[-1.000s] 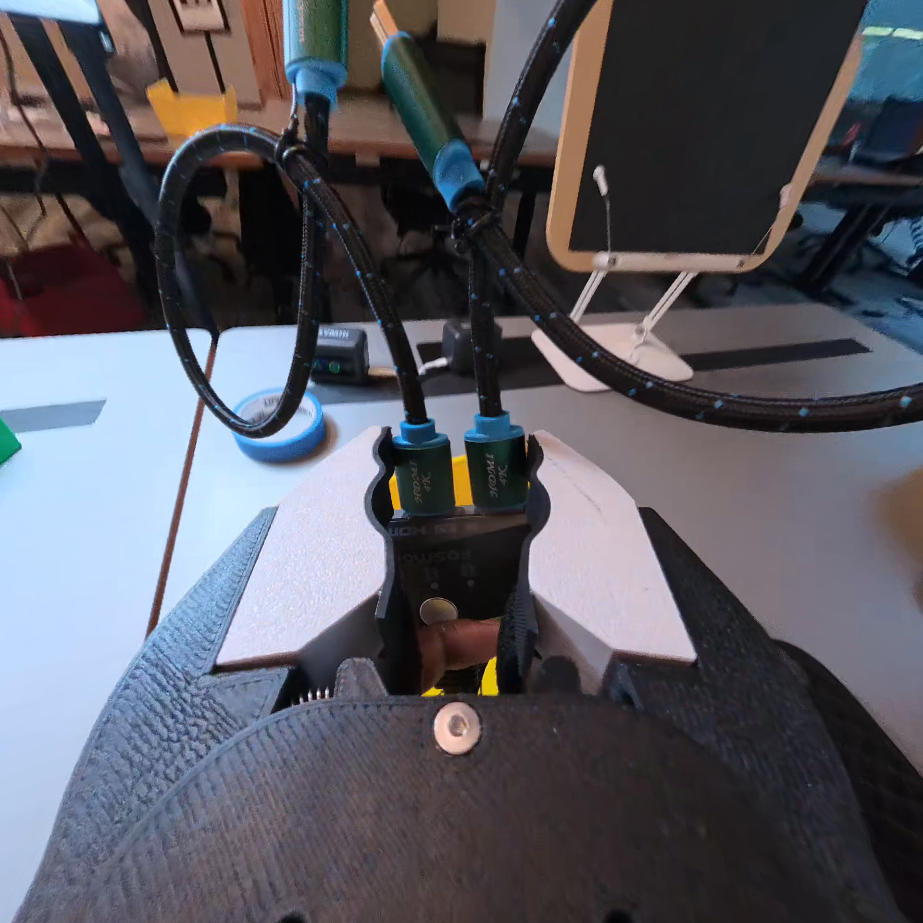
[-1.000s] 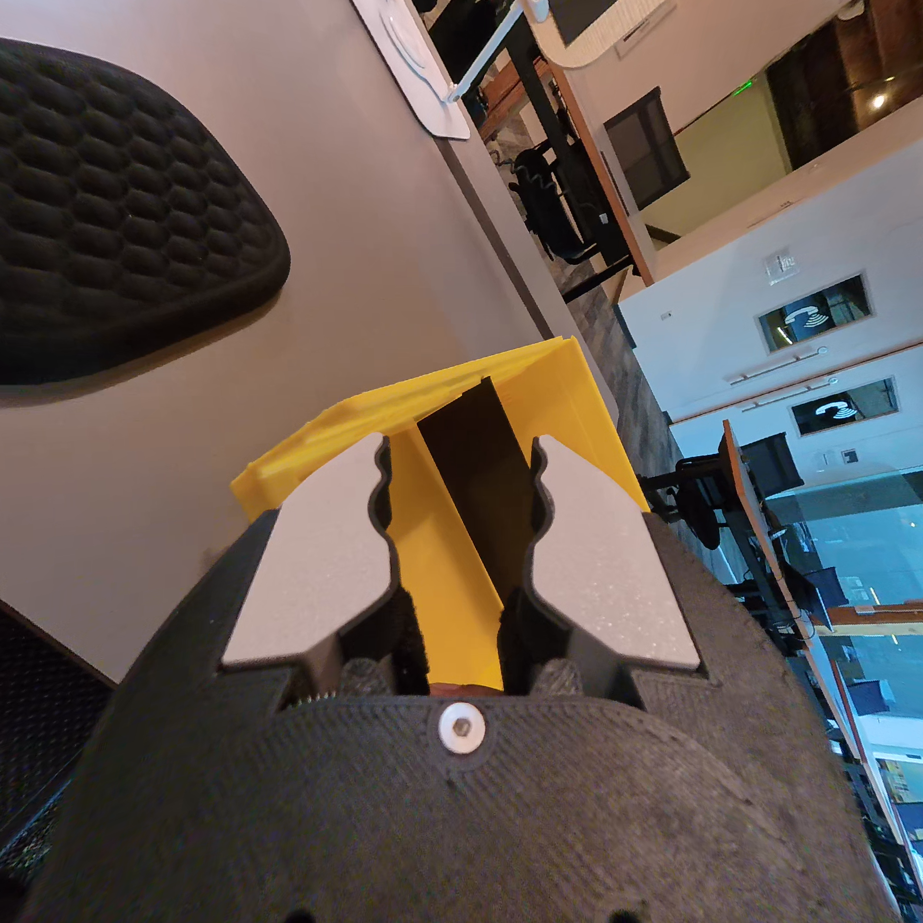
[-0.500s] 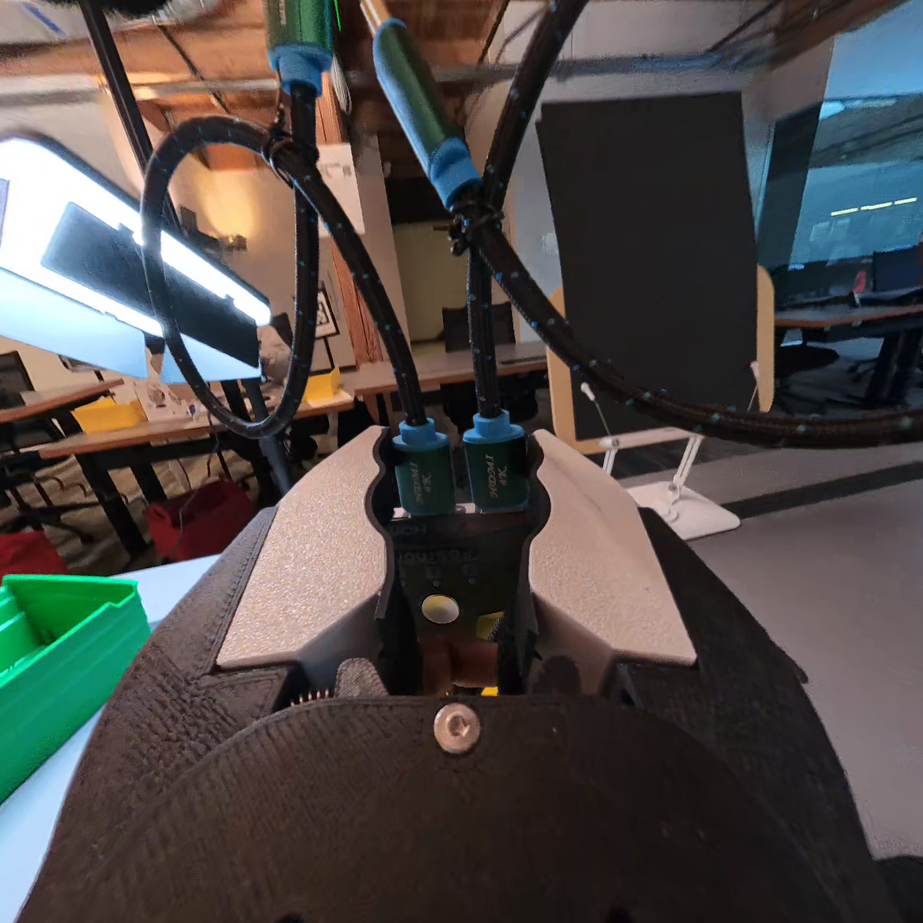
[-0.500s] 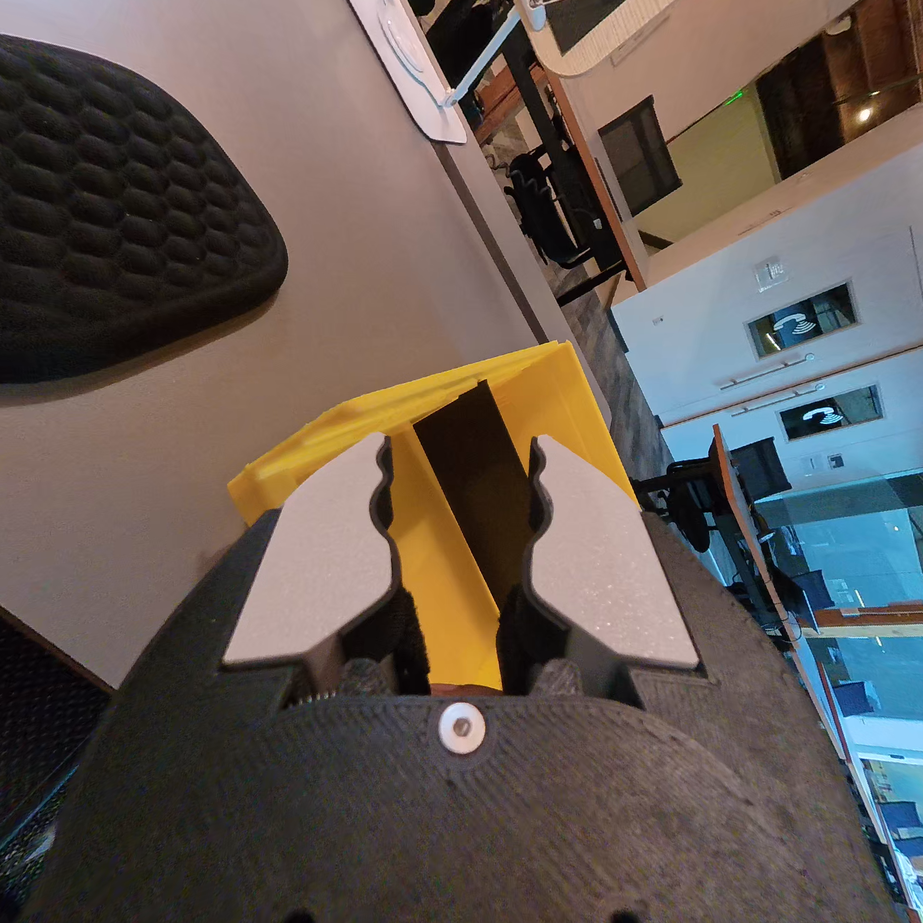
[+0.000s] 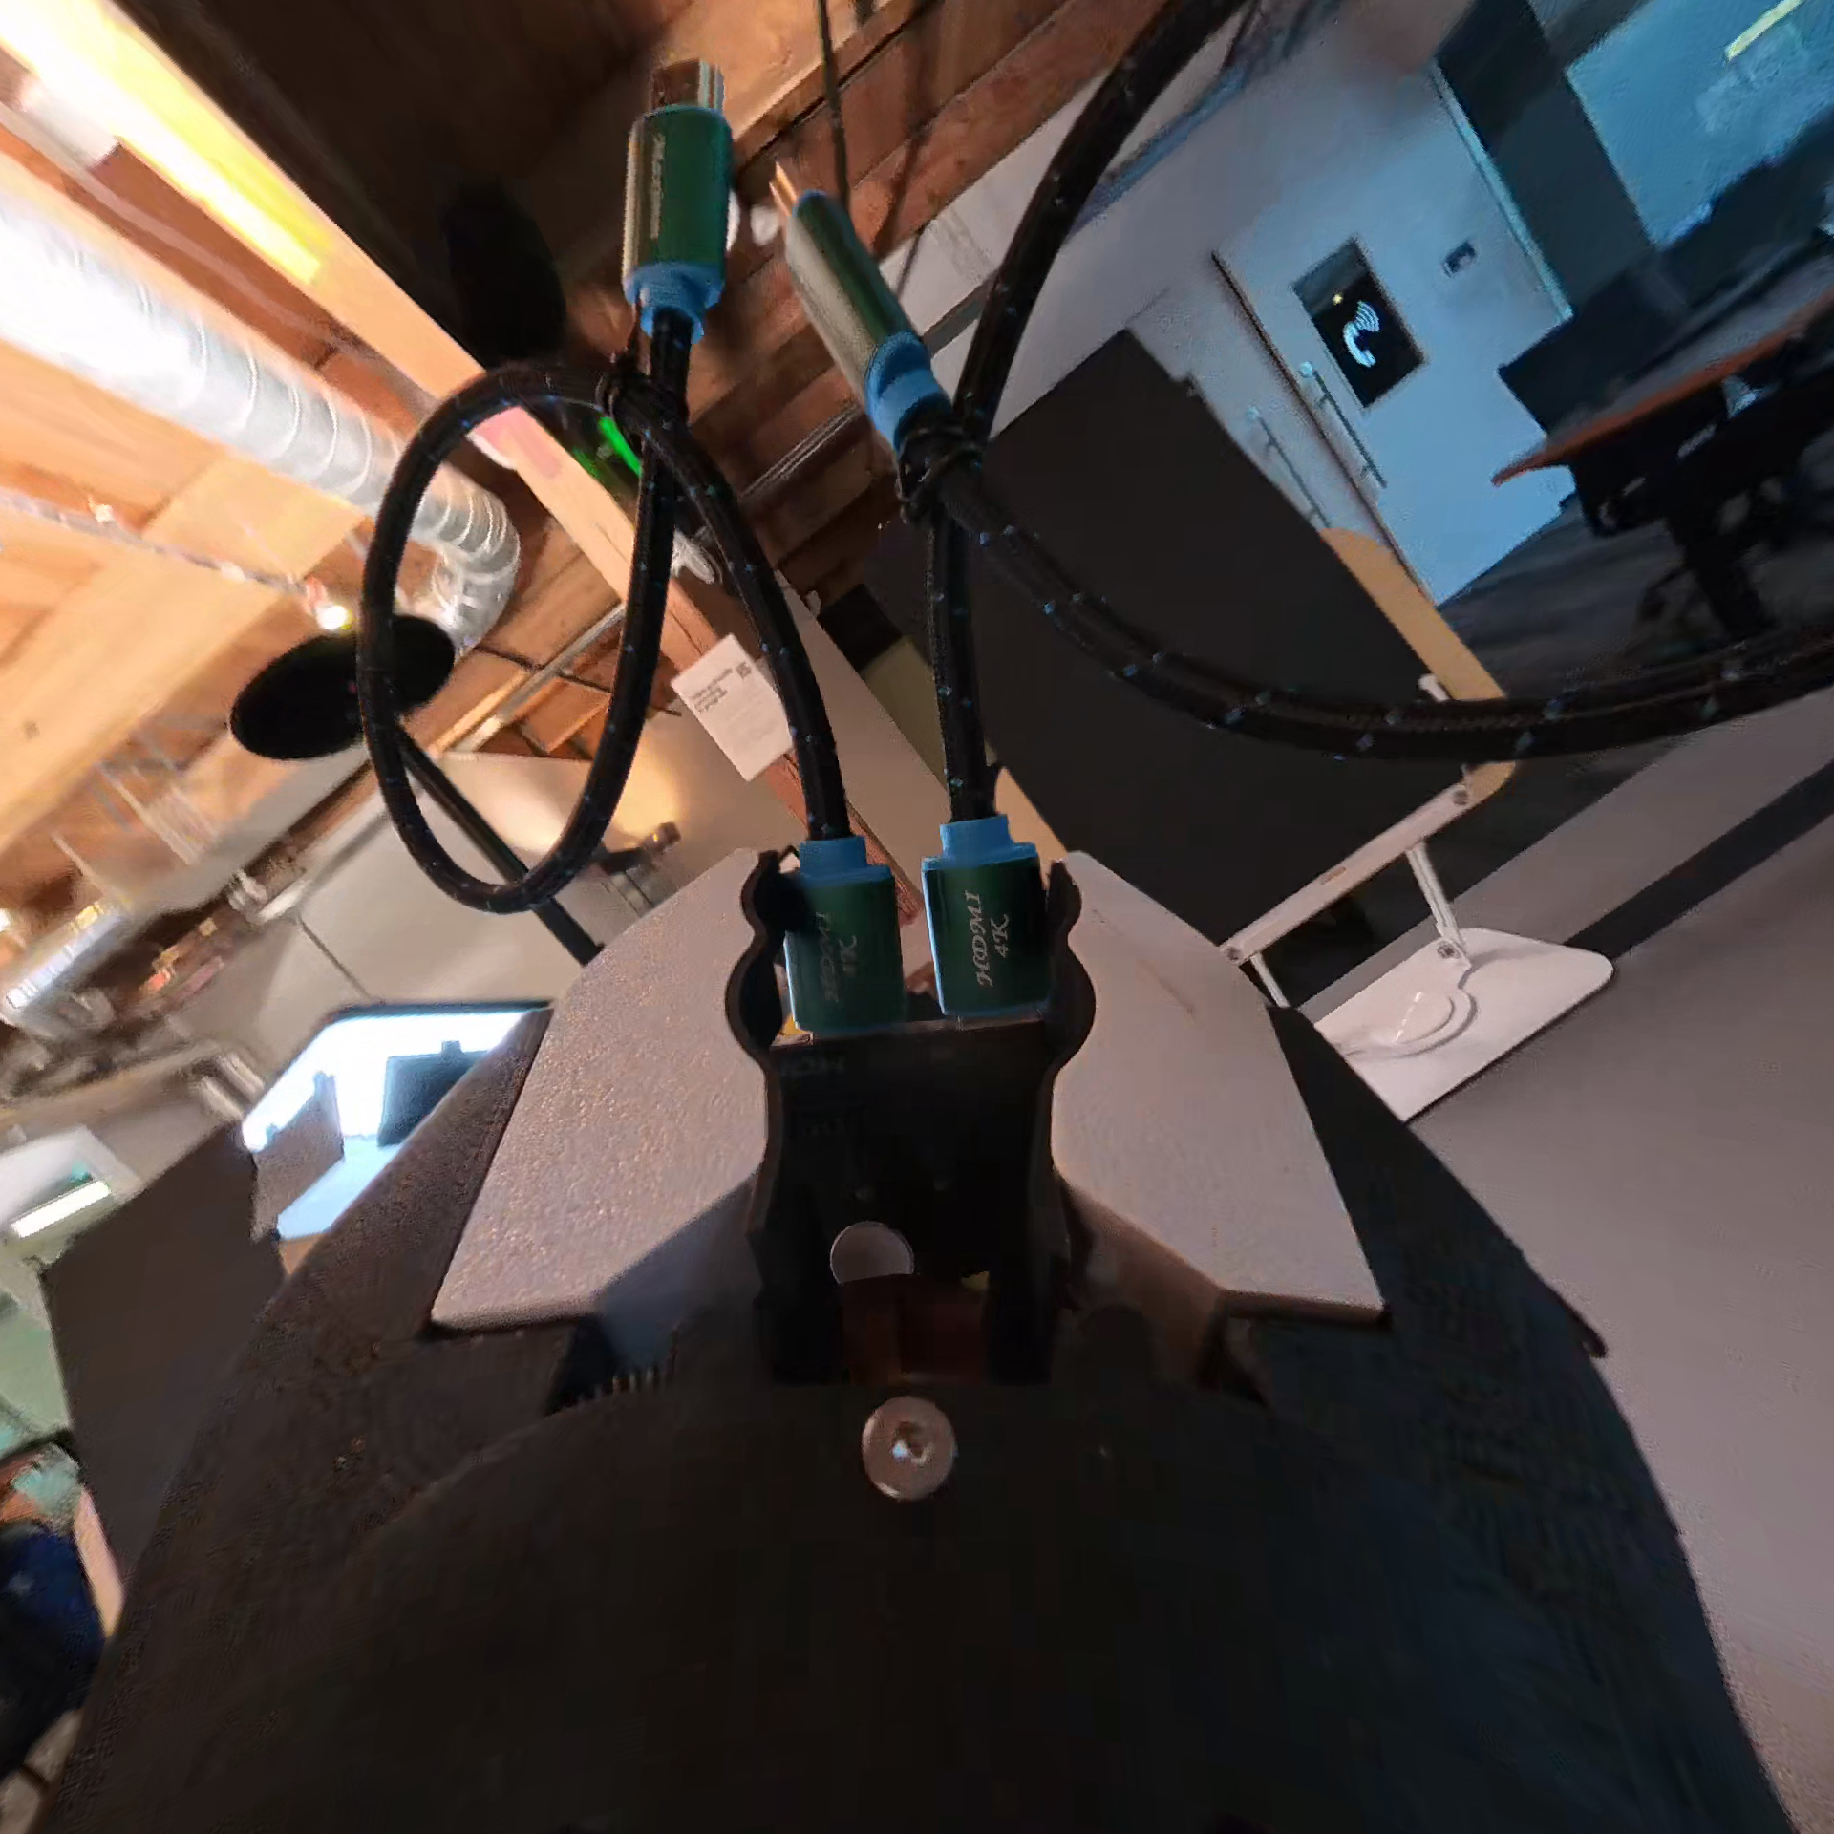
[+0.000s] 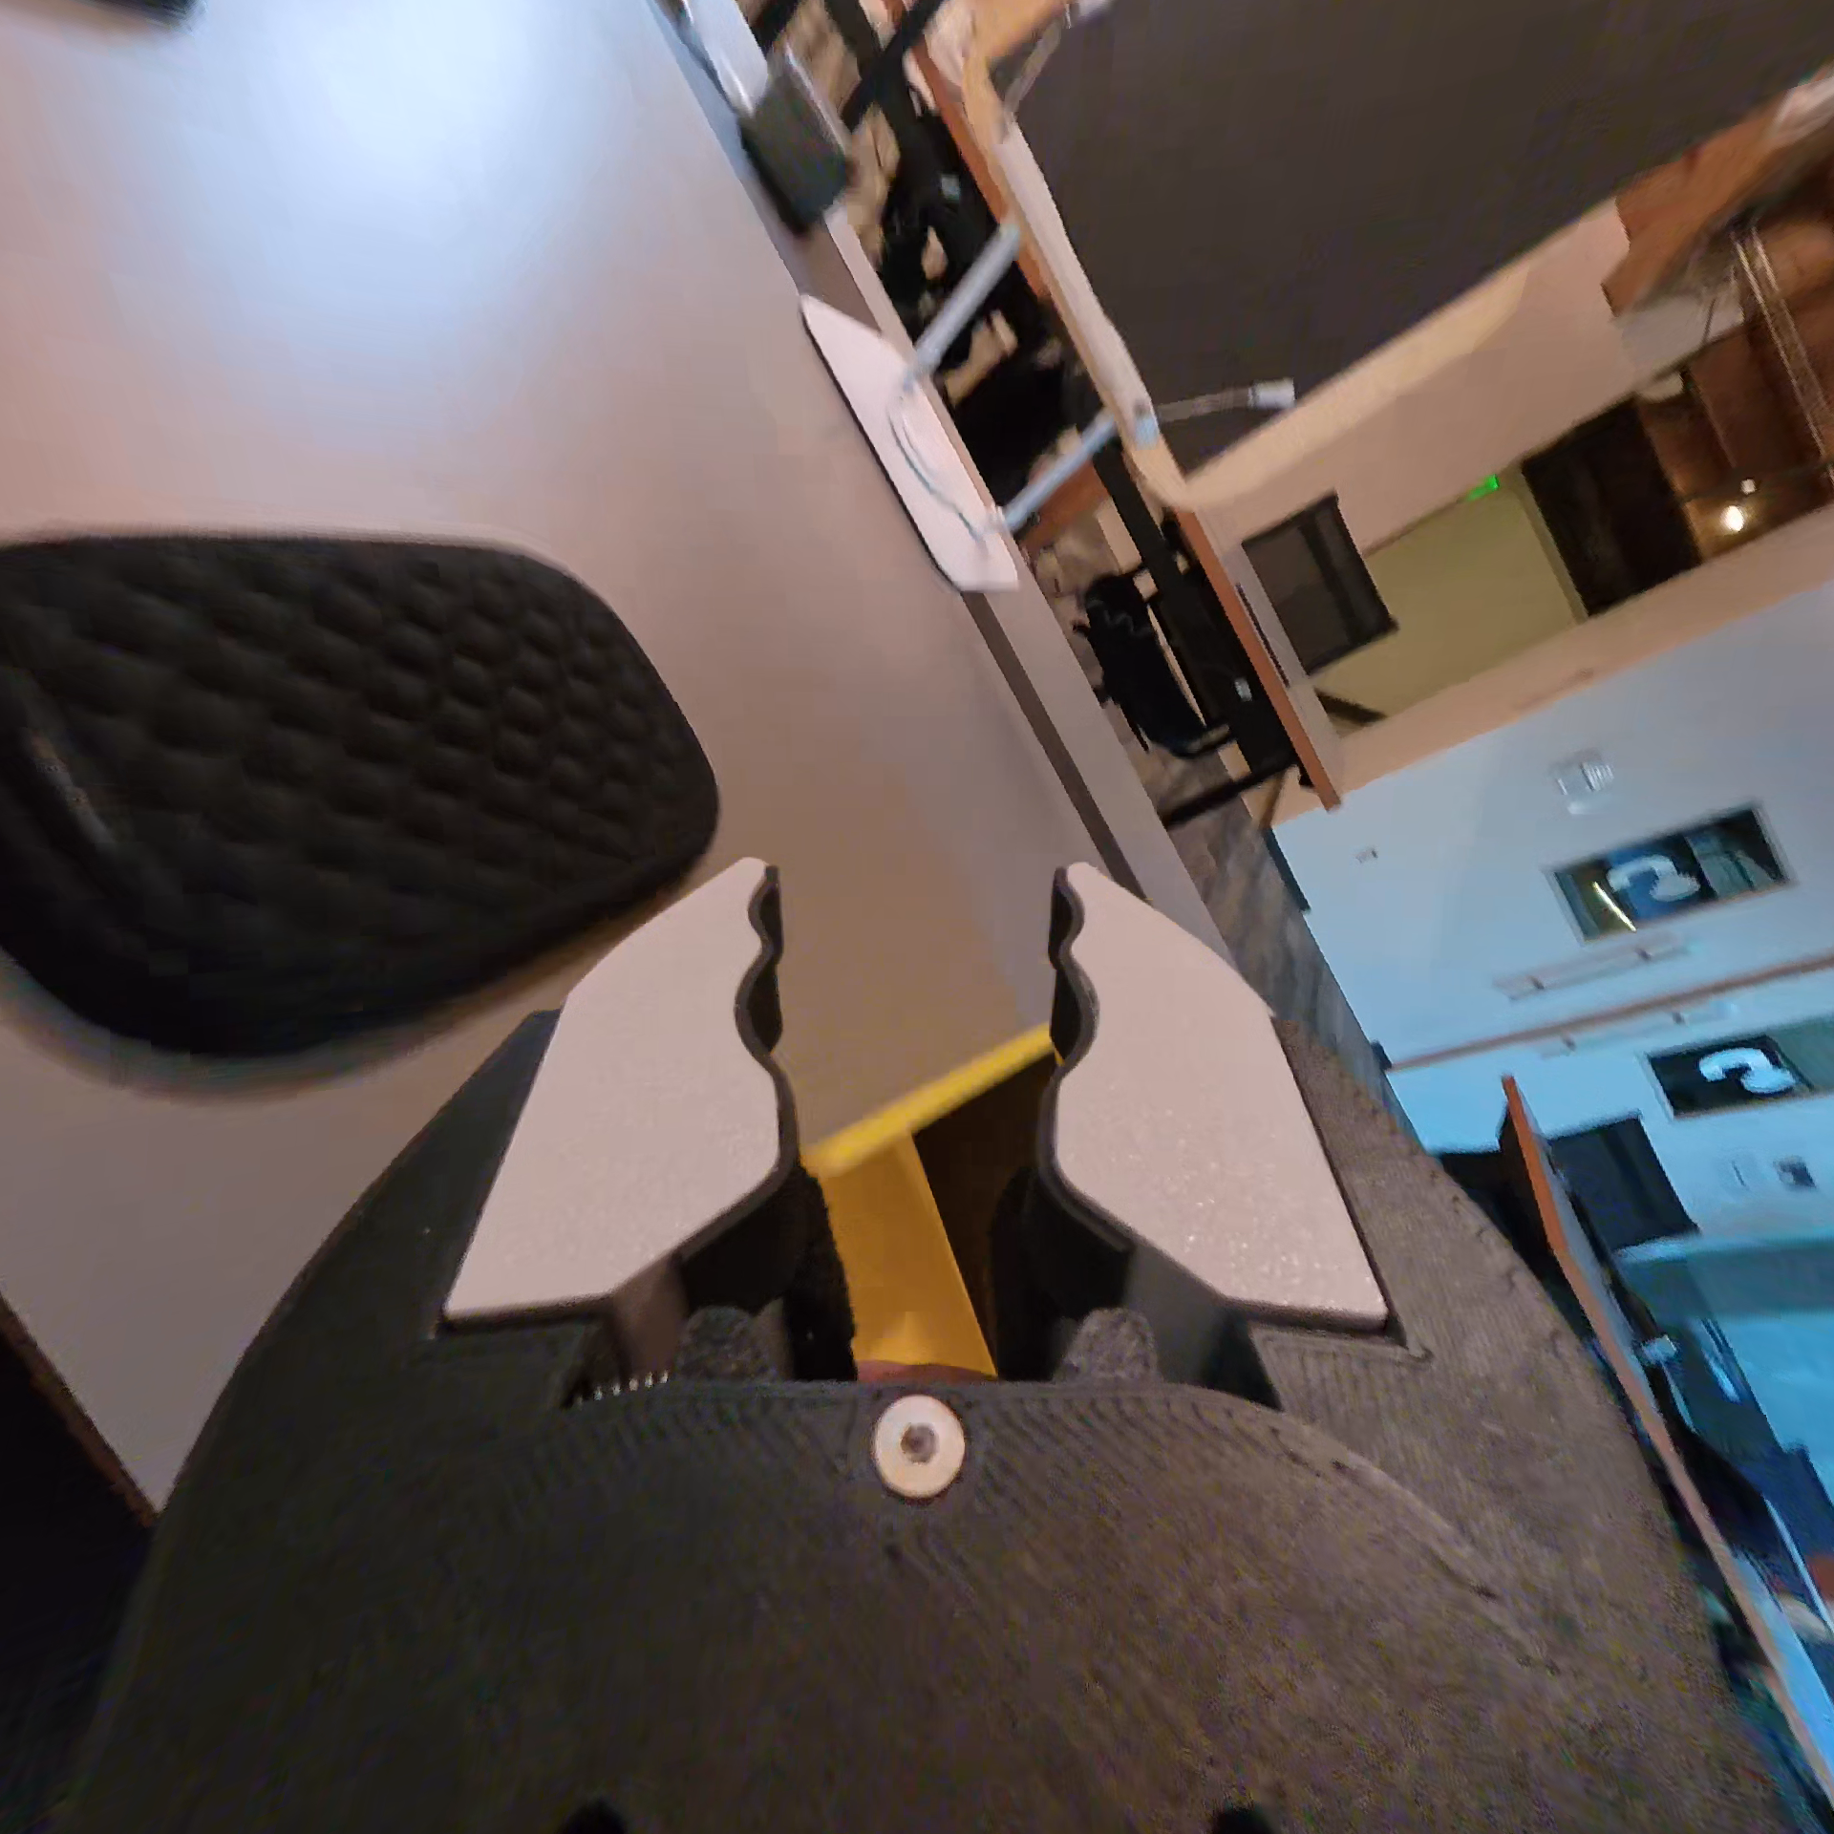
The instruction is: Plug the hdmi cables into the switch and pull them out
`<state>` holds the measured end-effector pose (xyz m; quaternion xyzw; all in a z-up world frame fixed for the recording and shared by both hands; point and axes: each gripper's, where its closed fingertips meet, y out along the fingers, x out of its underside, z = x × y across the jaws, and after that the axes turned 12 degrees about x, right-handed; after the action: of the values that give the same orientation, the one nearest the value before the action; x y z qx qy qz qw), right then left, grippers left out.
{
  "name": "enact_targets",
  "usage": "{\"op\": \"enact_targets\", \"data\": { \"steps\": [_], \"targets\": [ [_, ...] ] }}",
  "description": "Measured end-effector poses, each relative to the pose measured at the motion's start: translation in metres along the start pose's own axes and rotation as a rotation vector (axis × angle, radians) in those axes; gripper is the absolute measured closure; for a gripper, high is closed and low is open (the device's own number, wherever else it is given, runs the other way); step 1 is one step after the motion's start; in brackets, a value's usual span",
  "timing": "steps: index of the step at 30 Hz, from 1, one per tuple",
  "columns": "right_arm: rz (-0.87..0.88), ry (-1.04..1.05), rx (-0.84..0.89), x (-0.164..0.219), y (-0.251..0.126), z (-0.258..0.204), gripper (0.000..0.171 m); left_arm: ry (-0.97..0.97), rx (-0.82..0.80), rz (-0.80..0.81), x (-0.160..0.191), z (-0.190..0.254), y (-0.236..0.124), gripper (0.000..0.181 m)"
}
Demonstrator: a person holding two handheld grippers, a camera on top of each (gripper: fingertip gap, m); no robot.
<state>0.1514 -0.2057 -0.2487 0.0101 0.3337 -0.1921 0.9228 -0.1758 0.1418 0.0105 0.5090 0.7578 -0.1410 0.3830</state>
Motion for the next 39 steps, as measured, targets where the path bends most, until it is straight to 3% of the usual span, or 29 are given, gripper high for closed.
{"op": "enact_targets", "data": {
  "steps": [5, 9, 13, 20, 26, 27, 28, 32, 36, 39],
  "targets": [
    [0.336, 0.181, -0.065, -0.091, 0.018, -0.023, 0.119, 0.178, 0.039, 0.013, -0.039, 0.076, 0.006, 0.13],
    [0.705, 0.599, -0.181, -0.179, 0.017, -0.041, 0.122, 0.242, 0.07, 0.077, -0.062, 0.144, 0.006, 0.131],
    [0.829, 0.984, -0.329, -0.216, 0.025, -0.06, 0.126, 0.23, 0.109, 0.127, -0.07, 0.204, 0.005, 0.13],
    [0.903, 1.111, -0.319, -0.222, 0.021, -0.051, 0.124, 0.225, 0.258, 0.107, -0.06, 0.285, 0.012, 0.131],
    [0.868, 1.173, -0.404, -0.215, 0.029, -0.058, 0.139, 0.187, 0.39, 0.124, -0.057, 0.335, 0.014, 0.13],
    [0.868, 1.159, -0.439, -0.214, 0.028, -0.062, 0.155, 0.203, 0.387, 0.116, -0.055, 0.339, 0.015, 0.13],
    [0.852, 1.148, -0.461, -0.212, 0.028, -0.065, 0.16, 0.228, 0.375, 0.099, -0.051, 0.341, 0.017, 0.13],
    [0.768, 1.076, -0.471, -0.202, 0.035, -0.074, 0.161, 0.221, 0.418, 0.07, -0.039, 0.349, 0.017, 0.129],
    [0.723, 1.109, -0.446, -0.191, 0.042, -0.07, 0.16, 0.11, 0.395, 0.13, -0.026, 0.34, 0.005, 0.109],
    [0.72, 1.124, -0.439, -0.188, 0.042, -0.066, 0.16, 0.129, 0.399, 0.161, -0.011, 0.334, 0.001, 0.1]
  ]
}}
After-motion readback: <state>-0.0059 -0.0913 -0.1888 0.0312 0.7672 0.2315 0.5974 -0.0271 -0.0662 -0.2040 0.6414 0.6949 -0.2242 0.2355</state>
